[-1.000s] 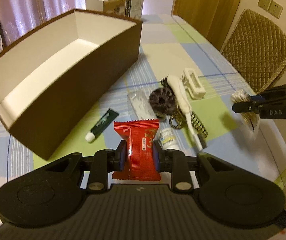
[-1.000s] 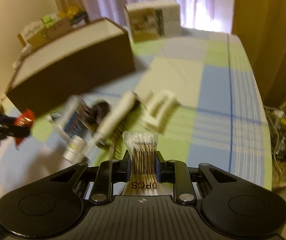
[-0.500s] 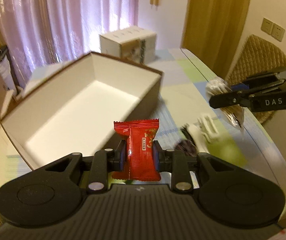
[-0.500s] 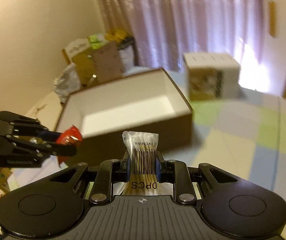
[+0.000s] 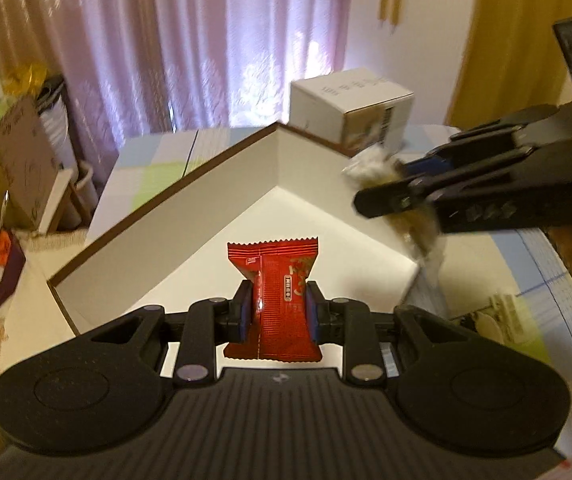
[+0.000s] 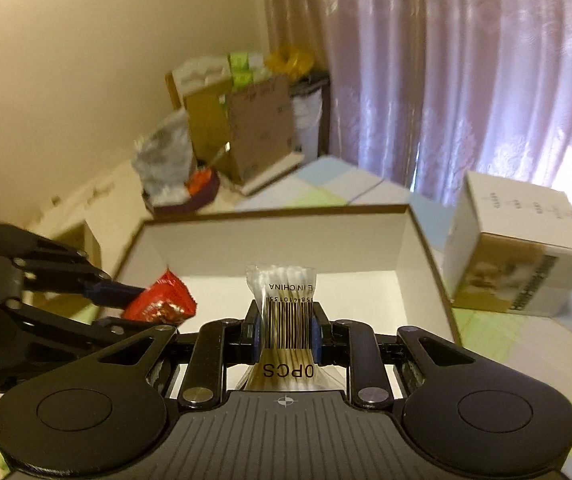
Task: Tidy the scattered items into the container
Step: 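Carry the red candy packet and cotton swab bag over the open box with both tools, then open both tools to drop the candy packet and swab bag into the box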
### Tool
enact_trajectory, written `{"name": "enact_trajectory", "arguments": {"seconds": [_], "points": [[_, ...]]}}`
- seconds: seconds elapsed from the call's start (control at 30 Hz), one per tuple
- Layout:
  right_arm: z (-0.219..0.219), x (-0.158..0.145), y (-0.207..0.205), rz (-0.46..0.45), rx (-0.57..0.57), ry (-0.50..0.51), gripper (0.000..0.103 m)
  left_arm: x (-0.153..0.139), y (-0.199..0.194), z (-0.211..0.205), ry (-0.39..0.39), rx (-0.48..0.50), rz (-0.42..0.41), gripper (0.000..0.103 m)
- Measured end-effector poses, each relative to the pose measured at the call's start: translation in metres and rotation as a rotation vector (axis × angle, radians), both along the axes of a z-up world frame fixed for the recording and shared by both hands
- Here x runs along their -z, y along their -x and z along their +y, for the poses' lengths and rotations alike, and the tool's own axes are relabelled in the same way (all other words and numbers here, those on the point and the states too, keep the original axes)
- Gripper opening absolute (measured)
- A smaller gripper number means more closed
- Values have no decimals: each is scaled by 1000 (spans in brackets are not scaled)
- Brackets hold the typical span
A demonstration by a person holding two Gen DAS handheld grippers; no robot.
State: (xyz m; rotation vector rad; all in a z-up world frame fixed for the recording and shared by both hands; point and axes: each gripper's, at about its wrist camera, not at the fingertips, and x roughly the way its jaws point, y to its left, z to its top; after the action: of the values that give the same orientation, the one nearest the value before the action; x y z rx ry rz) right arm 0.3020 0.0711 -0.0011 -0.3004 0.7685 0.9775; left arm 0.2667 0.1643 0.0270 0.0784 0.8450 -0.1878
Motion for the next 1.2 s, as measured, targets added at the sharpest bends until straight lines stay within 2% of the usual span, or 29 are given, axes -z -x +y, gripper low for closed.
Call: {"name": "enact_trajectory", "arguments": {"seconds": [0.2,0.47,0.77,0.83,0.9,1.07,1.2], "points": [[33,52,-28,87,-6,127,20,37,-31,11,50,-82,152,22],[56,87,-43,177,-24,300,20,82,-46,12,105,-128,322,22],[65,104,-59,234,-27,387,20,104,-59,15,110,-149,401,23],[68,106,-63,250,-36,396,27,109,-61,19,113,-151,415,24],[69,104,-63,232,-42,402,55,110,-60,21,119,-146,422,28],[60,102,-61,219,-37,400,62,109,-55,23,94,-136,419,46],[58,101,-59,206,-42,413,73,108,-49,22,79,-130,420,50]]}}
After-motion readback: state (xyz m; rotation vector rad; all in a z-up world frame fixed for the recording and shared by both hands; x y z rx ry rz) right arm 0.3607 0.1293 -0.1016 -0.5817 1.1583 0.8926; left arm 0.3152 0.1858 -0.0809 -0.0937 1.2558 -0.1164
